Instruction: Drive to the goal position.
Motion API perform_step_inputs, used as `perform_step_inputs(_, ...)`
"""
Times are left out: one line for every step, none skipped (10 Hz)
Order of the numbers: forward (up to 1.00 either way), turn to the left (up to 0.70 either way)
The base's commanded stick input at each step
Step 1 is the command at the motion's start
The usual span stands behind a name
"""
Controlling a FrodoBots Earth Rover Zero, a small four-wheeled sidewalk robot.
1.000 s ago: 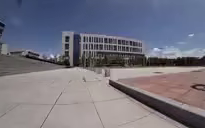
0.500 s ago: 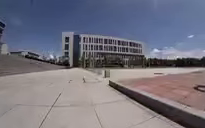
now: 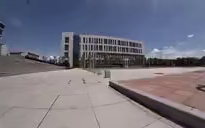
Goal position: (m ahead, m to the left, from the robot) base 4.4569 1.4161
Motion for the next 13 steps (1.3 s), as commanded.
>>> perform_step_inputs(0.19, 0.02)
perform_step_inputs(0.19, 0.01)
perform_step_inputs(0.19, 0.02)
perform_step_inputs(0.19, 0.01)
perform_step_inputs(0.19, 0.0)
perform_step_inputs(0.19, 0.02)
perform_step_inputs(0.19, 0.02)
perform_step_inputs(0.19, 0.0)
perform_step_inputs(0.19, 0.02)
perform_step_inputs(0.19, 0.01)
perform_step_inputs(0.19, 0.0)
perform_step_inputs(0.19, 0.0)
perform_step_inputs(0.19, 0.0)
